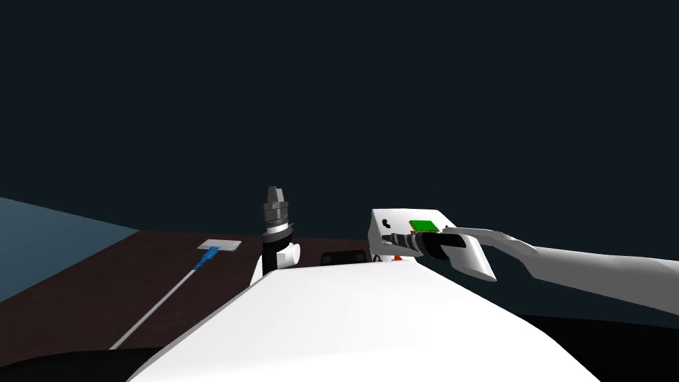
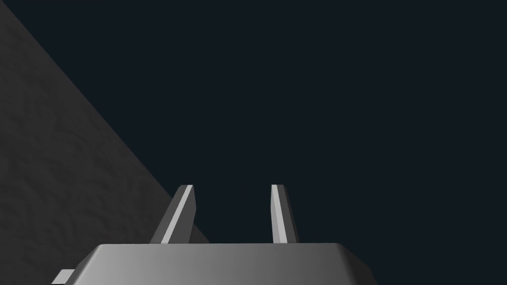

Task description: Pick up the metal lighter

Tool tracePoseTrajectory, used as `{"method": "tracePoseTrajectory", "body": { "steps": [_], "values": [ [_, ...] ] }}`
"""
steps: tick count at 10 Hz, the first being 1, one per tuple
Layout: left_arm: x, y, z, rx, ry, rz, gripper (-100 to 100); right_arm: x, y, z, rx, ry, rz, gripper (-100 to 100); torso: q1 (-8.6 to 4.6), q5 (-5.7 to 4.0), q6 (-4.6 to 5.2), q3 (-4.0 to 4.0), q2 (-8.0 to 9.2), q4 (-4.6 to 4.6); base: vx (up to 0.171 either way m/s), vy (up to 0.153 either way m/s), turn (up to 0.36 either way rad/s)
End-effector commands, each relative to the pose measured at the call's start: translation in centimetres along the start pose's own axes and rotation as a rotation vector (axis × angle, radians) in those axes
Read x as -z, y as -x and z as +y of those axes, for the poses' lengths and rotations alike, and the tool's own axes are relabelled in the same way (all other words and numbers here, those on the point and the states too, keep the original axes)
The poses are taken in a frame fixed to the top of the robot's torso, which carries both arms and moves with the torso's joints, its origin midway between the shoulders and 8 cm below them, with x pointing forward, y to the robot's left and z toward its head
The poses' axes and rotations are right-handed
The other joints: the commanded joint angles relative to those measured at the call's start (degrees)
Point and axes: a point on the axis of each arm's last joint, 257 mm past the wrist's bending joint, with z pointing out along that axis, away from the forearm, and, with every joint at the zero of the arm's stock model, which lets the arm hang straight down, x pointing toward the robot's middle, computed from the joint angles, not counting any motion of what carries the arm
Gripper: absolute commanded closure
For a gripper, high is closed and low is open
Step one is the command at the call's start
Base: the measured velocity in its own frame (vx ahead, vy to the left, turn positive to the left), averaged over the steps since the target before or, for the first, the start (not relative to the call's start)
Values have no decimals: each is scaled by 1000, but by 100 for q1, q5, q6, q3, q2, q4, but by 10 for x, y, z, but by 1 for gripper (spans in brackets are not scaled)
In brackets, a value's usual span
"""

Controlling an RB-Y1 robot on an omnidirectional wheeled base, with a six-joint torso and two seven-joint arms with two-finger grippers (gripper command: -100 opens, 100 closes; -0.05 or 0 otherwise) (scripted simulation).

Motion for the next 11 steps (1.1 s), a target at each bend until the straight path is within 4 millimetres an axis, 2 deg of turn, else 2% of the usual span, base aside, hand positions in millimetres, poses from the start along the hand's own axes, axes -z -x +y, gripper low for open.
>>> {"method": "tracePoseTrajectory", "body": {
  "steps": [1, 2, 3, 4, 7, 9, 10, 11],
  "values": [
    [0, 0, 0, 0, 0, 0, 0, 10, 6, -25, 13, -82, 6, -100, 0, 0, 0, 0, 0, 0, -2, 67, 149],
    [0, 0, 0, 0, 0, 0, 0, 10, 6, -25, 13, -82, 6, -100, -8, 4, -5, -5, -13, 3, 10, 54, 85],
    [0, 0, 0, 0, 0, 0, 0, 19, 10, -45, 21, -142, 10, -100, -21, 1, -3, -12, -24, 1, 22, 61, 143],
    [0, 0, 0, 0, 0, 0, 0, 19, 10, -45, 21, -142, 10, -100, -22, 0, -5, -16, -32, -1, 18, 44, 83],
    [0, 0, 0, 0, 0, 0, 0, 46, 23, -94, 36, -294, 16, -100, -11, 4, -6, -21, -39, -3, 27, 95, 167],
    [0, 0, 0, 0, 0, 0, 0, 46, 23, -94, 36, -294, 16, -100, -11, 3, -2, -16, -31, -2, 8, 59, 14],
    [0, 0, 0, 0, 0, 0, 0, 63, 32, -117, 41, -369, 14, -100, -28, -1, -1, -13, -26, 0, 18, 89, 188],
    [0, 0, 0, 0, 0, 0, 0, 70, 36, -126, 42, -399, 12, -100, -15, 1, -6, -16, -31, -1, 13, 105, 170]
  ]
}}
